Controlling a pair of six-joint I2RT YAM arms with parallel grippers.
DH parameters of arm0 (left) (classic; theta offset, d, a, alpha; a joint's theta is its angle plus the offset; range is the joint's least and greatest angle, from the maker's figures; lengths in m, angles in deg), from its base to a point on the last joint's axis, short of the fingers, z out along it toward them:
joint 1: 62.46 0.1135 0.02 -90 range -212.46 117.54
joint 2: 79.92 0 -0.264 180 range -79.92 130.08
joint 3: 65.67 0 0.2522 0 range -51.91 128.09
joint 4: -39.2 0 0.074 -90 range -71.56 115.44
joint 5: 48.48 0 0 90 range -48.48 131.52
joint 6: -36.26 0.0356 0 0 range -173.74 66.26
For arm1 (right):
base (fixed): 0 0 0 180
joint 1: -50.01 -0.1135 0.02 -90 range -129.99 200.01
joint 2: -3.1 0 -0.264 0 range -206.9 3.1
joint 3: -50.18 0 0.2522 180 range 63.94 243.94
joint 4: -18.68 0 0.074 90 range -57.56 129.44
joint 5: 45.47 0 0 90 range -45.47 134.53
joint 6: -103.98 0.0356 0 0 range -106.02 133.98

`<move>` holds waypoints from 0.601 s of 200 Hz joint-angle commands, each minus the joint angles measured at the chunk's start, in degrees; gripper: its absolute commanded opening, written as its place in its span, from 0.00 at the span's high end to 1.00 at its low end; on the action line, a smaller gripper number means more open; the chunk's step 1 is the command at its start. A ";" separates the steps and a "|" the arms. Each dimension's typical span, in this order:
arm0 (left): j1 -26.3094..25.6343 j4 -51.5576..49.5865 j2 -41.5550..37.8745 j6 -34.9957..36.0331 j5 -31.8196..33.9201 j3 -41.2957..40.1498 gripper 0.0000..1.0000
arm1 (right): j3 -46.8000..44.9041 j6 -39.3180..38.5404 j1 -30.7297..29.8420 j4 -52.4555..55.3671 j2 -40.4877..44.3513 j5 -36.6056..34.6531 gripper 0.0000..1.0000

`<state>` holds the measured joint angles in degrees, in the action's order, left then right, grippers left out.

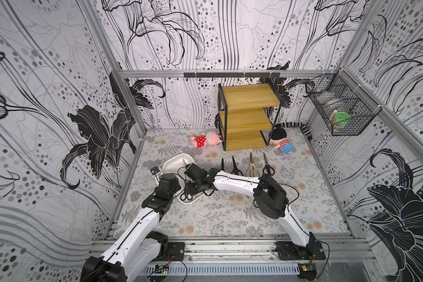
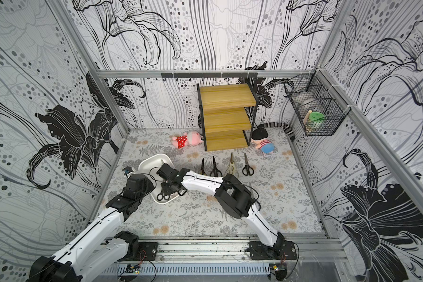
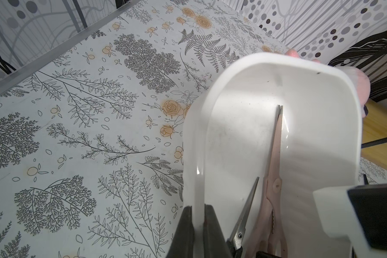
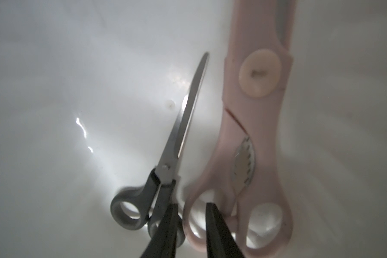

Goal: Take the scissors out of the storage box
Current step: Pick up the scissors from the storage box.

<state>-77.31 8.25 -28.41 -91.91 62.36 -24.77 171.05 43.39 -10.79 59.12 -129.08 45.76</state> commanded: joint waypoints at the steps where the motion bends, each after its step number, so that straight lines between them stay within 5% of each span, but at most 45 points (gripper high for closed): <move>1: -0.05 3.13 -0.30 -0.89 1.22 0.73 1.00 | 2.13 1.00 -0.32 1.75 -1.75 -0.04 0.74; 120: -0.01 2.95 -0.66 -0.59 1.57 0.91 1.00 | 3.41 2.16 -0.34 1.74 -6.08 -8.42 0.87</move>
<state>-77.25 8.30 -28.41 -92.39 63.56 -24.77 175.91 44.61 -11.18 60.32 -132.82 41.04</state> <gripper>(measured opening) 0.086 0.166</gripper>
